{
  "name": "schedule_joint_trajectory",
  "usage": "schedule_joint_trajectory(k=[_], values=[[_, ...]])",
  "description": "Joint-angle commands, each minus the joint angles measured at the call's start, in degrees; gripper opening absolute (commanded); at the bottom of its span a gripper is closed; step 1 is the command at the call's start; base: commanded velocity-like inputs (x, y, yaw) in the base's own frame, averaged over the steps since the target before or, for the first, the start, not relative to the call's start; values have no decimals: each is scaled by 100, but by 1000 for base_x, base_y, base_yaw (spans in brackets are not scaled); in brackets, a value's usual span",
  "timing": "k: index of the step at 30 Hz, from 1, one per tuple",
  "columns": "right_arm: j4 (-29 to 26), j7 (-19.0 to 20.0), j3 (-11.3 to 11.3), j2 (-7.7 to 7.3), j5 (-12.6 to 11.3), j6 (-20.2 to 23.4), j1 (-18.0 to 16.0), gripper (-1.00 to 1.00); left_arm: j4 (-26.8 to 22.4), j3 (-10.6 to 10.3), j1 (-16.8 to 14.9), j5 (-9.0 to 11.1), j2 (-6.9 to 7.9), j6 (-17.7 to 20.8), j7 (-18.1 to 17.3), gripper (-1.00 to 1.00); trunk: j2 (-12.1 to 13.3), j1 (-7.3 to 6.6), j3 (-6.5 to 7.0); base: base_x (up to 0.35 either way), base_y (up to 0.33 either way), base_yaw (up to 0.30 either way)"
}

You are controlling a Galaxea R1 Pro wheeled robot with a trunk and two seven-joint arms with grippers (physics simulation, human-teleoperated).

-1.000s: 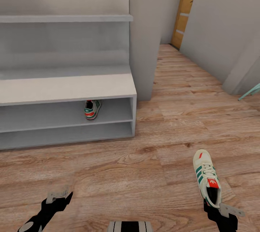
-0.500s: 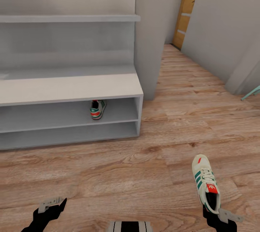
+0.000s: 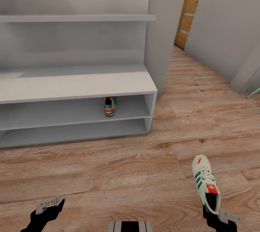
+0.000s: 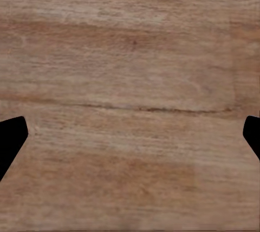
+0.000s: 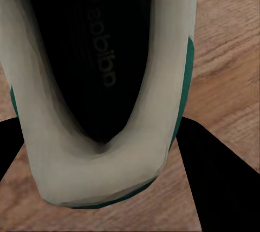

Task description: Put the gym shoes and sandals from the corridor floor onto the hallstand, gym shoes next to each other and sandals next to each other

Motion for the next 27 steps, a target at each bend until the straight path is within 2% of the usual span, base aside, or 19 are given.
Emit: schedule_joint_trajectory(k=[1,20,27], values=[[2,-21,-13,2,42,-15,-4,-100,7,34,-8,-61,-3,-41,-30,100,-1,-3,-3,-143,300,0],[5,-23,-13,3,42,-15,0,-100,42,38,-8,-61,-11,-59,-31,100,-1,-3,-3,-146,299,0],[4,-23,-13,3,42,-15,-1,-100,42,33,-8,-62,-22,-67,-31,100,-1,-3,-3,-31,308,0]])
